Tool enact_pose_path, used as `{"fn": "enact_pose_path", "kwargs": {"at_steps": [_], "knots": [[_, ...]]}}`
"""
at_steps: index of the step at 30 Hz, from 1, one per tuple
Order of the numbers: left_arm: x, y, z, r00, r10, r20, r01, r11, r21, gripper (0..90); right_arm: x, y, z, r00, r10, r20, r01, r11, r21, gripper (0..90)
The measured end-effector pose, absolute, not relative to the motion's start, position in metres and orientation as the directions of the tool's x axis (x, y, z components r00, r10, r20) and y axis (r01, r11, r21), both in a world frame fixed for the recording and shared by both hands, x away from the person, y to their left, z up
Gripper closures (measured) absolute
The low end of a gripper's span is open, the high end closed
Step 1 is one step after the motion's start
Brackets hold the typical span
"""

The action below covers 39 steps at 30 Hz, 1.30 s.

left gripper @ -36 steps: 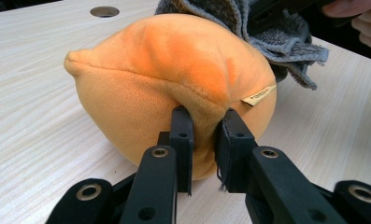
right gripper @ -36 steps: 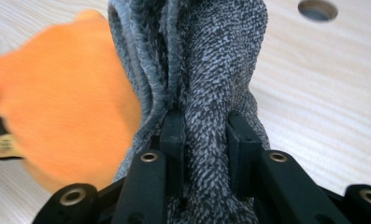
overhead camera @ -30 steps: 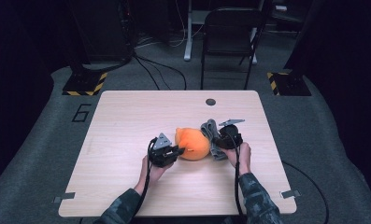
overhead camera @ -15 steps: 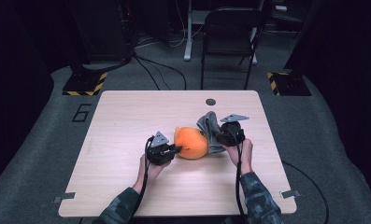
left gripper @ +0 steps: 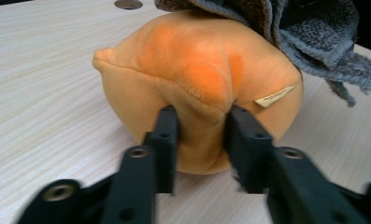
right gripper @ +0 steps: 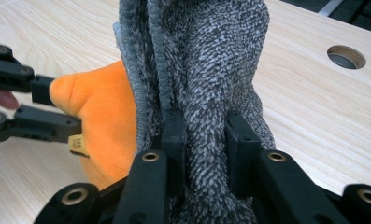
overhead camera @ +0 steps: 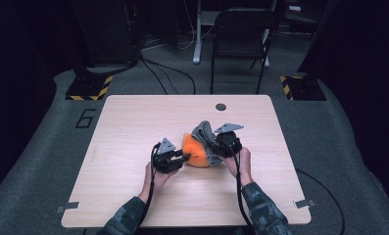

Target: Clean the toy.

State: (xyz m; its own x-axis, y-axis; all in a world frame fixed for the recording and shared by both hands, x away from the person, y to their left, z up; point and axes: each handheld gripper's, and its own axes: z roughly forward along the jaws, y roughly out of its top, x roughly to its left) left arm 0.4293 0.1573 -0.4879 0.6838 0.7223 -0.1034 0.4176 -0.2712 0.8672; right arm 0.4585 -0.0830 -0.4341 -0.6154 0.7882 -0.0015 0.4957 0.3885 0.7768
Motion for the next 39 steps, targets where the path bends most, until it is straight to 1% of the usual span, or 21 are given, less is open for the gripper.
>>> {"fn": "enact_pose_path", "kwargs": {"at_steps": [2,5,7,8,10,13,14,17,20,22,23,26,28,32,35,39], "knots": [[0.428,0.155,-0.487,0.677,0.731,-0.084,0.418,-0.289,0.861,49.0,0.460,-0.084,-0.435,-0.610,0.793,0.006,0.503,0.381,0.775,72.5],[0.425,0.152,-0.487,0.673,0.738,-0.054,0.411,-0.312,0.856,40.5,0.462,-0.085,-0.436,-0.611,0.791,0.000,0.498,0.384,0.777,72.4],[0.423,0.148,-0.488,0.675,0.737,-0.033,0.406,-0.333,0.851,37.8,0.462,-0.084,-0.436,-0.606,0.796,0.005,0.502,0.377,0.778,72.4],[0.422,0.146,-0.489,0.674,0.739,-0.013,0.399,-0.350,0.848,34.8,0.463,-0.084,-0.437,-0.605,0.796,0.006,0.502,0.376,0.779,72.4],[0.418,0.141,-0.492,0.673,0.739,0.027,0.379,-0.375,0.846,32.1,0.463,-0.084,-0.437,-0.601,0.799,0.010,0.504,0.370,0.780,72.3],[0.414,0.132,-0.496,0.671,0.738,0.073,0.358,-0.409,0.839,31.6,0.463,-0.082,-0.437,-0.606,0.795,0.008,0.500,0.374,0.781,71.9],[0.414,0.131,-0.497,0.666,0.742,0.082,0.352,-0.410,0.841,33.1,0.463,-0.082,-0.437,-0.607,0.794,0.006,0.500,0.376,0.781,71.3],[0.416,0.130,-0.500,0.660,0.748,0.071,0.355,-0.394,0.848,44.2,0.464,-0.080,-0.439,-0.609,0.793,0.008,0.505,0.380,0.775,69.0],[0.418,0.133,-0.500,0.669,0.741,0.060,0.360,-0.393,0.846,55.0,0.464,-0.078,-0.441,-0.609,0.793,0.007,0.515,0.388,0.765,63.9],[0.419,0.133,-0.501,0.674,0.738,0.048,0.365,-0.388,0.846,59.4,0.466,-0.077,-0.443,-0.620,0.785,0.003,0.516,0.405,0.754,60.4],[0.419,0.133,-0.501,0.674,0.738,0.042,0.366,-0.383,0.848,61.8,0.466,-0.076,-0.444,-0.608,0.793,0.020,0.532,0.389,0.752,59.2],[0.421,0.135,-0.501,0.681,0.732,0.031,0.368,-0.379,0.849,66.3,0.468,-0.078,-0.445,-0.603,0.797,0.025,0.535,0.381,0.753,53.6],[0.422,0.137,-0.501,0.685,0.728,0.021,0.368,-0.372,0.852,68.3,0.469,-0.080,-0.447,-0.602,0.798,0.042,0.535,0.363,0.763,56.1],[0.423,0.140,-0.497,0.693,0.721,-0.004,0.374,-0.356,0.856,70.8,0.467,-0.083,-0.444,-0.614,0.788,0.041,0.515,0.361,0.777,67.4],[0.423,0.142,-0.493,0.698,0.716,-0.026,0.386,-0.345,0.856,72.1,0.462,-0.084,-0.436,-0.618,0.785,0.032,0.496,0.358,0.791,70.2],[0.423,0.146,-0.486,0.705,0.706,-0.067,0.403,-0.321,0.857,73.6,0.453,-0.082,-0.422,-0.642,0.766,0.029,0.463,0.356,0.812,70.8]]}}
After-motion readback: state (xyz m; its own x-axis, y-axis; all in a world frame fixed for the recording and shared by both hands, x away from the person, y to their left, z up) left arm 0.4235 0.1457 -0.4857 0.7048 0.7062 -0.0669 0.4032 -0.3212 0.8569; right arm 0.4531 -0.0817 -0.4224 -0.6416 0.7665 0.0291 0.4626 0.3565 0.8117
